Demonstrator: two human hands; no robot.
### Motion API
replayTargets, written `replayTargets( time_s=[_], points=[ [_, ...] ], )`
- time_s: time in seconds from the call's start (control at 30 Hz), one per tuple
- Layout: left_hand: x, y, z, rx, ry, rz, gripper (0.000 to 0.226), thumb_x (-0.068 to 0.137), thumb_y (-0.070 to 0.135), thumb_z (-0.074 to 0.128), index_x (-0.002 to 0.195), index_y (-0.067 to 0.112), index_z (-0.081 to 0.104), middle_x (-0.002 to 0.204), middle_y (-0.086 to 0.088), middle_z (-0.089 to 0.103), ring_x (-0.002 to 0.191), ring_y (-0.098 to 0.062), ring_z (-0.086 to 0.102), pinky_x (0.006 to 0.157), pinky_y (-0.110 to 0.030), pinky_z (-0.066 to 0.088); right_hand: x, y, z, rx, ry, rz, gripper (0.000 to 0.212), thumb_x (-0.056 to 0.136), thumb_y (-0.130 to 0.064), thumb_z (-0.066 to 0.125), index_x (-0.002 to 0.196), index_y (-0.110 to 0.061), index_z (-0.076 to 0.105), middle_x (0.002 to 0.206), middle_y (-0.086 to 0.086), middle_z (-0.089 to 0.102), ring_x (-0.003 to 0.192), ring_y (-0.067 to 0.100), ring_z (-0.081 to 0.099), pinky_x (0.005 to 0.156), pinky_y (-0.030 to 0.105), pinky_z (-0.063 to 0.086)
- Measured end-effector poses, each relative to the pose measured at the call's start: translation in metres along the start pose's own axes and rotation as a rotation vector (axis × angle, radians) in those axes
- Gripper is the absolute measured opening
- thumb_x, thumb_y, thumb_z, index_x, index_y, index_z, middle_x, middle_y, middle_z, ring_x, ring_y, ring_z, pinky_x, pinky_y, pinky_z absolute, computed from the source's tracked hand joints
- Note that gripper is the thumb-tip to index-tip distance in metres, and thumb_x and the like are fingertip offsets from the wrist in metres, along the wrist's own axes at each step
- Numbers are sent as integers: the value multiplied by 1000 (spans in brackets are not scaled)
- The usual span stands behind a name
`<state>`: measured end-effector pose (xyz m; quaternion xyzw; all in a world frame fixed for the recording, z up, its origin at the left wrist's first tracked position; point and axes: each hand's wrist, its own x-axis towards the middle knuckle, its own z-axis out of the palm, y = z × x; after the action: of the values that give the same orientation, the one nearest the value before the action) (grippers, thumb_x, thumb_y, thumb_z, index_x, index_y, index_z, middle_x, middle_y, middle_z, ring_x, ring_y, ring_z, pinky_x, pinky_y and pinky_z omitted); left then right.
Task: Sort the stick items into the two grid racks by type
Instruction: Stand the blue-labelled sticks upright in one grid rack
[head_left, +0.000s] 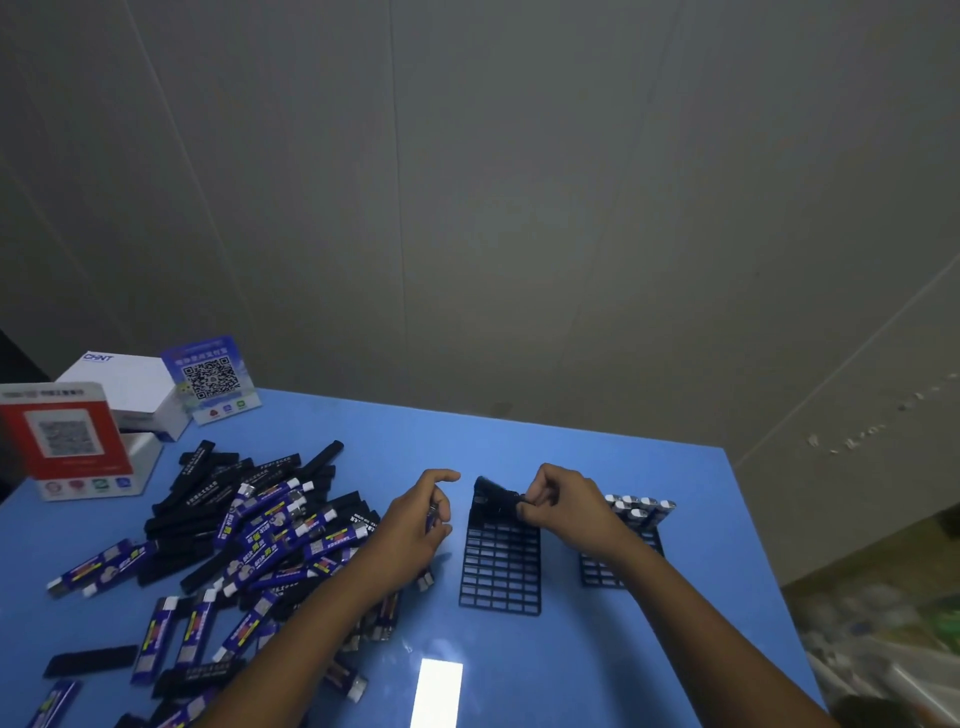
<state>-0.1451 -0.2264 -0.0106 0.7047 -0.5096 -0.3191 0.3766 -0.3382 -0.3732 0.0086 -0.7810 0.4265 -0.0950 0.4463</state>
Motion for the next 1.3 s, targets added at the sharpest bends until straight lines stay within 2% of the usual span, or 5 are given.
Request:
replayTargets(
  time_s=[0.17,0.4,0.8,1.1,1.3],
  points=[
    [6,1,0,9,6,24,54,90,-3,60,129,29,42,86,5,53,80,-12,55,80,-12,45,1,3,-7,164,-59,-15,18,83,-14,78,83,-11,60,86,19,73,89,35,71,88,45,56],
    [6,4,2,8,2,30,53,90,-3,61,129,27,42,87,4,53,75,-3,53,75,-9,42,-5,-13,-5,105,-59,-157,65,87,-6,72,133,-41,44,96,8,64,63,13,65,71,29,56],
    [2,0,-3,16,24,-3,52,91,-2,59,131,27,42,88,3,54,74,-2,53,75,-9,42,8,-12,9,-12,116,-199,17,85,-12,78,92,-28,76,94,-12,70,88,0,64,81,21,52],
    [1,-6,-5,8,12,-29,53,91,-2,60,132,26,41,89,3,55,73,0,54,74,-9,43,19,-10,23,-258,115,-177,20,82,-7,76,88,-21,63,87,-4,61,75,8,55,65,11,39],
    [3,-12,-6,8,23,-34,53,90,-2,60,131,26,42,88,4,55,78,-1,55,76,-7,42,21,-4,33,-365,63,-180,14,85,-9,71,89,-19,64,90,-10,61,85,11,59,78,27,50]
  ],
)
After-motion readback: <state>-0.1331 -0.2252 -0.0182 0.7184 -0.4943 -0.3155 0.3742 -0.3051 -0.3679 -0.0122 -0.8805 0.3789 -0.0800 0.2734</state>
